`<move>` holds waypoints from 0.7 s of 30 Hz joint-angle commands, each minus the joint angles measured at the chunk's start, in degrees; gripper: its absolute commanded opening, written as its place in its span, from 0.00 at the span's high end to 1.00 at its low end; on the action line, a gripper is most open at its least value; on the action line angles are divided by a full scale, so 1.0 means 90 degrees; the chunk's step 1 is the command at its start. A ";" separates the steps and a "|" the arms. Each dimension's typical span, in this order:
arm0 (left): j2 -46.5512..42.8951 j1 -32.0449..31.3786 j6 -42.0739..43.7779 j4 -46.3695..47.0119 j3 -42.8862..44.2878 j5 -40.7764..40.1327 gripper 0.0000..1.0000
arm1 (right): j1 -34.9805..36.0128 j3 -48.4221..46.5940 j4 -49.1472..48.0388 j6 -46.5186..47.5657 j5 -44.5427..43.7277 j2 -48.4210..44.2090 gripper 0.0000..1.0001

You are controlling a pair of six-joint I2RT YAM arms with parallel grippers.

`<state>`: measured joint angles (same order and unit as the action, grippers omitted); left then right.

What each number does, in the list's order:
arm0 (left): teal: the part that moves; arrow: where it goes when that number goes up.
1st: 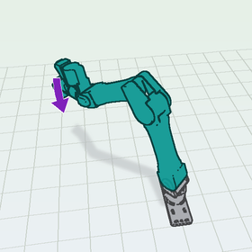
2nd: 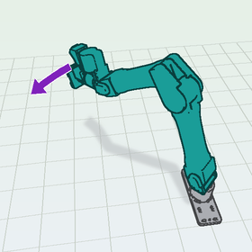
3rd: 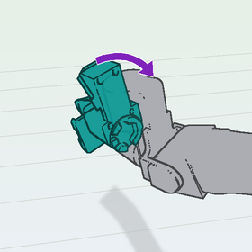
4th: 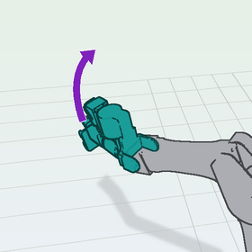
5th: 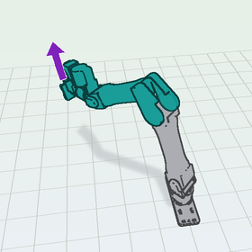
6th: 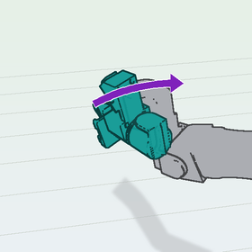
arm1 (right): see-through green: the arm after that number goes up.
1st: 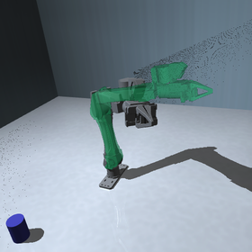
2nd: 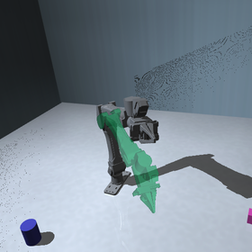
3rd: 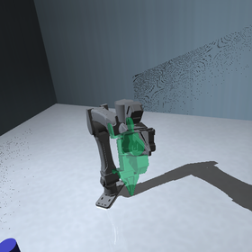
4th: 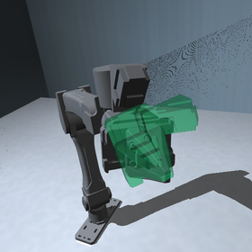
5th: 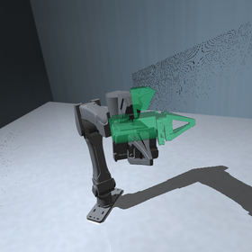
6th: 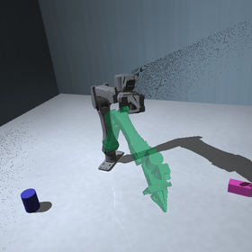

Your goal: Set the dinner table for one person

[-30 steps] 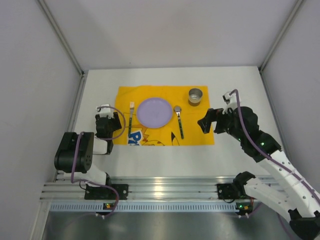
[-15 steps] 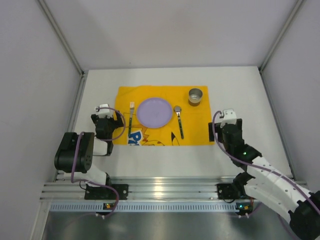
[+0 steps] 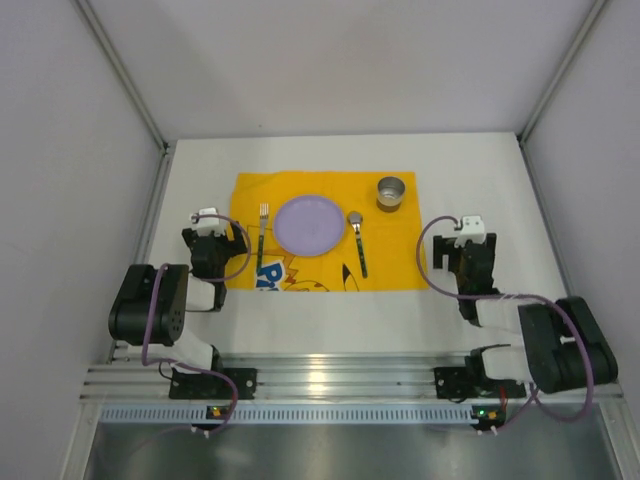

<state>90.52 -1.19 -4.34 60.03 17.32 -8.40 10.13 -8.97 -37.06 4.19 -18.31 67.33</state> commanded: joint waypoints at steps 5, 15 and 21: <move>-0.0038 0.0005 0.0033 0.0547 -0.0030 -0.0004 0.01 | -0.0960 -0.0449 -0.3550 -0.0358 0.1398 0.1642 0.00; -0.0048 -0.0004 0.0023 0.0547 -0.0030 -0.0004 0.01 | -0.0745 -0.0341 -0.3773 0.0121 0.1868 0.1718 0.00; -0.0038 -0.0004 0.0023 0.0547 -0.0030 -0.0004 0.01 | -0.0755 -0.0389 -0.3715 0.0092 0.1800 0.1728 0.00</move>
<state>90.52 -1.19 -4.34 60.03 17.30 -8.40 3.20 -10.98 -66.85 4.97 -3.11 82.63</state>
